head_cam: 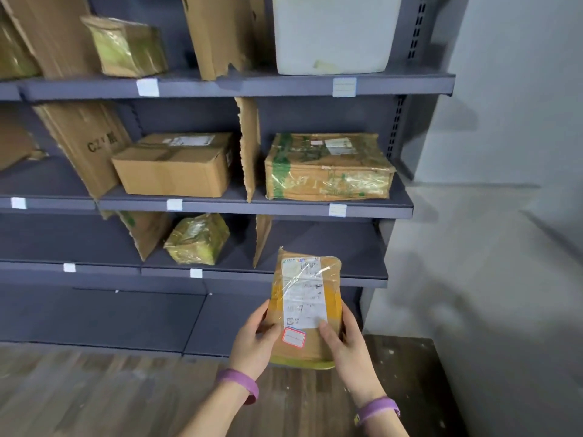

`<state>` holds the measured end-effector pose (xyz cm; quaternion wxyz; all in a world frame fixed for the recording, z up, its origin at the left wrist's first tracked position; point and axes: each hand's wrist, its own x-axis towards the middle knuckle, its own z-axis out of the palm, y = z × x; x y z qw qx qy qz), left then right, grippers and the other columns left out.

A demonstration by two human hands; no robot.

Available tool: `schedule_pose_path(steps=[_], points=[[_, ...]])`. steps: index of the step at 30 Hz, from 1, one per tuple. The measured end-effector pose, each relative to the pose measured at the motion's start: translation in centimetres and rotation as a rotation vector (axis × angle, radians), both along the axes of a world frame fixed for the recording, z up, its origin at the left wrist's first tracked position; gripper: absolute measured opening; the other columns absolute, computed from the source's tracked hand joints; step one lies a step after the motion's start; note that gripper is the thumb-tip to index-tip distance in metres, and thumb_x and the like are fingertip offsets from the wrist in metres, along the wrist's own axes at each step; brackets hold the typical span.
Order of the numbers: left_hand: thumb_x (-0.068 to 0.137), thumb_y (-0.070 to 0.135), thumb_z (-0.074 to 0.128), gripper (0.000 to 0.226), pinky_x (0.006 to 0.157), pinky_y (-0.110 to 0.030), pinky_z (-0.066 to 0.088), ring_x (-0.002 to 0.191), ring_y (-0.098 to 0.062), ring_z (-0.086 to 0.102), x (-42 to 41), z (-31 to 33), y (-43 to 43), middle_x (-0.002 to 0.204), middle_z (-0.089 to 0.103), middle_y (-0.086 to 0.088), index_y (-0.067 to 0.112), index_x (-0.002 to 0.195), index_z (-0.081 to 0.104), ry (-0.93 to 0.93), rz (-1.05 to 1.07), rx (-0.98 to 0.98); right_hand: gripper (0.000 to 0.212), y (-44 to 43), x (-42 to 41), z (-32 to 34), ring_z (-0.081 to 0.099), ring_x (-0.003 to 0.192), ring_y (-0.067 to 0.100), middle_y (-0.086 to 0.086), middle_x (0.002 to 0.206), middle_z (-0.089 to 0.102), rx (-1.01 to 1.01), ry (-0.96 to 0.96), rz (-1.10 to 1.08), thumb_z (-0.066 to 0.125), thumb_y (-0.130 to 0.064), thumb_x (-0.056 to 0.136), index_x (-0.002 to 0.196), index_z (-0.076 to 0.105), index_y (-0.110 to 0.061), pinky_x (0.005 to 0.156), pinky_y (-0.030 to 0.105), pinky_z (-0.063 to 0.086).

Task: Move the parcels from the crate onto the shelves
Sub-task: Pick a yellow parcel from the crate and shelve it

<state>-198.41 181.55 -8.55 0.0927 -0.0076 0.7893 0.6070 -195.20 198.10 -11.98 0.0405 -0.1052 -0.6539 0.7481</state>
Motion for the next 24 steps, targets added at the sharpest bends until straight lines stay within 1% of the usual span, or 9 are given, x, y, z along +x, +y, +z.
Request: schedule_pose_path(steps=[2,5,8,11,13,15,17,20,24], points=[[0.092,0.012,0.055,0.038,0.074,-0.006,0.044,0.103,0.003,0.058,-0.9,0.0,-1.0,0.113,0.065,0.016,0.032,0.124,0.055,-0.006,-0.006,-0.003,0.034,-1.0,-1.2,0.2,0.063,0.103,-0.005,-0.035,0.107,0.064,0.015,0.005,0.002,0.063,-0.034,0.089,0.119,0.048,-0.041,0.074,0.013,0.053],[0.092,0.013,0.055,0.040,0.071,-0.003,0.044,0.099,0.008,0.059,-3.0,0.3,-2.7,0.110,0.065,0.020,0.034,0.125,0.055,-0.015,-0.002,0.021,0.041,-2.6,-3.1,0.7,0.063,0.106,-0.002,-0.029,0.111,0.066,0.034,0.027,-0.007,0.063,-0.039,0.083,0.122,0.048,-0.041,0.079,0.017,0.054],[0.091,0.009,0.054,0.044,0.077,-0.007,0.044,0.102,0.004,0.060,-5.7,0.5,-4.4,0.111,0.065,0.019,0.031,0.130,0.054,-0.014,-0.002,0.041,0.041,-4.3,-5.3,1.0,0.064,0.107,0.000,-0.027,0.112,0.066,0.061,0.035,-0.015,0.063,-0.039,0.084,0.123,0.049,-0.041,0.087,0.024,0.055],[0.091,0.008,0.052,0.047,0.081,-0.009,0.044,0.103,0.004,0.059,-8.4,0.3,-6.4,0.111,0.064,0.020,0.030,0.133,0.052,-0.027,-0.016,0.052,0.037,-6.2,-7.7,1.2,0.064,0.108,0.003,-0.024,0.113,0.067,0.079,0.048,-0.015,0.062,-0.035,0.088,0.123,0.050,-0.039,0.086,0.024,0.055],[0.091,0.008,0.052,0.048,0.084,-0.013,0.046,0.102,0.001,0.060,-10.3,-0.1,-7.6,0.110,0.065,0.018,0.031,0.133,0.051,-0.039,-0.030,0.043,0.037,-7.4,-9.0,1.4,0.064,0.109,0.005,-0.021,0.115,0.067,0.096,0.052,-0.023,0.060,-0.034,0.089,0.124,0.050,-0.038,0.090,0.029,0.055],[0.091,0.008,0.052,0.047,0.077,-0.008,0.045,0.098,0.003,0.060,-11.9,-0.5,-8.3,0.105,0.065,0.019,0.033,0.131,0.051,-0.048,-0.051,0.045,0.035,-8.2,-10.0,1.4,0.065,0.109,0.007,-0.021,0.115,0.067,0.108,0.054,-0.040,0.059,-0.033,0.090,0.124,0.050,-0.036,0.091,0.032,0.054],[0.092,0.009,0.052,0.046,0.071,-0.004,0.044,0.095,0.008,0.058,-13.1,-0.8,-8.3,0.102,0.064,0.021,0.037,0.129,0.049,-0.049,-0.070,0.044,0.033,-8.4,-10.6,1.3,0.065,0.108,0.007,-0.021,0.114,0.067,0.116,0.047,-0.059,0.058,-0.031,0.092,0.124,0.051,-0.035,0.090,0.031,0.055],[0.092,0.009,0.052,0.045,0.066,0.000,0.041,0.086,0.019,0.055,-13.6,-1.2,-8.7,0.099,0.061,0.028,0.043,0.121,0.048,-0.049,-0.073,0.040,0.032,-8.6,-11.5,0.9,0.066,0.106,0.006,-0.020,0.113,0.068,0.117,0.025,-0.066,0.058,-0.029,0.093,0.124,0.051,-0.033,0.089,0.029,0.054],[0.091,0.008,0.054,0.046,0.065,0.000,0.041,0.083,0.021,0.057,-13.7,-1.9,-10.9,0.093,0.063,0.033,0.049,0.111,0.051,-0.065,0.027,0.041,0.031,-10.3,-13.5,0.5,0.065,0.106,0.003,-0.019,0.115,0.068,0.125,0.009,0.031,0.059,-0.026,0.094,0.123,0.053,-0.035,0.086,0.024,0.053]])
